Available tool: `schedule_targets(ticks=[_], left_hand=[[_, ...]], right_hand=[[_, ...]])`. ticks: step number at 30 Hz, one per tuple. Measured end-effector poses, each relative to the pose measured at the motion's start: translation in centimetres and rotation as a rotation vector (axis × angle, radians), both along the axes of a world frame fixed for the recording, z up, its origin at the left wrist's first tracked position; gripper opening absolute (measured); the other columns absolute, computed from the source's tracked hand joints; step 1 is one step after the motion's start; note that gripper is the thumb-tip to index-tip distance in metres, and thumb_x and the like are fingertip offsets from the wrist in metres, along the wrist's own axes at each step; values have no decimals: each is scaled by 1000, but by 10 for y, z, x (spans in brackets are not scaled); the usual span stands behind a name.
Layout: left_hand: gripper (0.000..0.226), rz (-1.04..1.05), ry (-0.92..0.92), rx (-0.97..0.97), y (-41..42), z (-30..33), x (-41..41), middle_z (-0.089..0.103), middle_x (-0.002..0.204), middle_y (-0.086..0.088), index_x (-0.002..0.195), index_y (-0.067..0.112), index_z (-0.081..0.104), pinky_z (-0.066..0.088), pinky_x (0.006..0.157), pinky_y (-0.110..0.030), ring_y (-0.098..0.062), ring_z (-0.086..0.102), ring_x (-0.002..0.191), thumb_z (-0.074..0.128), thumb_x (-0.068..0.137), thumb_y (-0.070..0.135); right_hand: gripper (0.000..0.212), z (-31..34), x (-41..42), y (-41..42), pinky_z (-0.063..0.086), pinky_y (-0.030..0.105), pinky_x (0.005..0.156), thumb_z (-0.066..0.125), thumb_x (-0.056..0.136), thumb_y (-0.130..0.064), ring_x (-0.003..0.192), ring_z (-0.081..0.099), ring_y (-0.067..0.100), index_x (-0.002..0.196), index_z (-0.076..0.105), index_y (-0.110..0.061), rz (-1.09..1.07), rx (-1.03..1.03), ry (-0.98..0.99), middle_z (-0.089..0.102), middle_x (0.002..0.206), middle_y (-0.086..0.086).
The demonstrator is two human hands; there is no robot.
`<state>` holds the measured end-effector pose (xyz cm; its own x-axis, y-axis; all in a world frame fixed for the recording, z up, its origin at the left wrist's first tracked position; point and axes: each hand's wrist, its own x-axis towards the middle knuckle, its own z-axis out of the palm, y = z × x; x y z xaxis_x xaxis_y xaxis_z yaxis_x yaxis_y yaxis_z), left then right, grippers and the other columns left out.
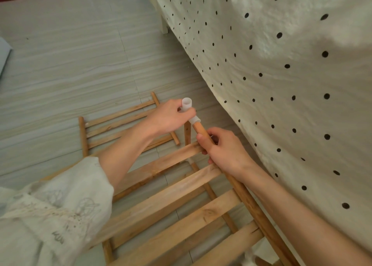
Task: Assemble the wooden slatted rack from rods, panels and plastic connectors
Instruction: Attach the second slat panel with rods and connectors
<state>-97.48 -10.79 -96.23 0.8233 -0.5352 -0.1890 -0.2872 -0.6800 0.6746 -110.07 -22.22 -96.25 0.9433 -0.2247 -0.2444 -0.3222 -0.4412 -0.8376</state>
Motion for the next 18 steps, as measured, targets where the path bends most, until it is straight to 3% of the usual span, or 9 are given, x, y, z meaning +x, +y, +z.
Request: schedule_targets(ticks=[3,6,9,12,16,18], left_hand=[[34,-12,-3,-16,6,-1,0,57,80,-6,95,5,62,38,66,-33,-15,50,71,47,90,36],[33,-32,-33,-45,12,-2,-1,60,90,-16,95,1,60,41,69,-36,-20,51,75,48,90,31],[32,-32,53,-99,19,0,0,59,88,-2,93,4,62,49,76,-40,-13,54,78,51,86,33],[13,-58,196,-180,23,2,2,70,100,6,79,19,65,46,96,-34,-10,62,101,54,85,23],[17,-34,237,-169,20,10,7,70,95,-3,67,20,68,41,97,-36,-18,59,104,61,78,30],[34,24,220,-251,11,12,7,70,79,0,59,15,65,39,96,-32,-14,61,95,62,86,37]], right_hand=[[22,0,1,4,53,39,73,49,95,-34,70,63,20,90,63,-18,11,-5,-2,66,79,4],[22,1,1,7,52,39,74,50,94,-35,72,62,22,89,63,-18,24,-4,4,66,80,5],[20,1,0,10,48,33,68,50,94,-35,66,60,19,88,62,-20,43,-7,10,66,81,5],[18,0,-1,14,44,27,61,50,95,-34,60,56,14,83,58,-25,59,5,5,64,78,2],[17,-4,-1,17,44,26,60,49,95,-33,61,55,13,88,61,-22,69,-5,3,62,77,1],[17,-6,0,16,45,25,60,49,95,-33,61,55,12,84,59,-25,76,-13,11,61,76,0]])
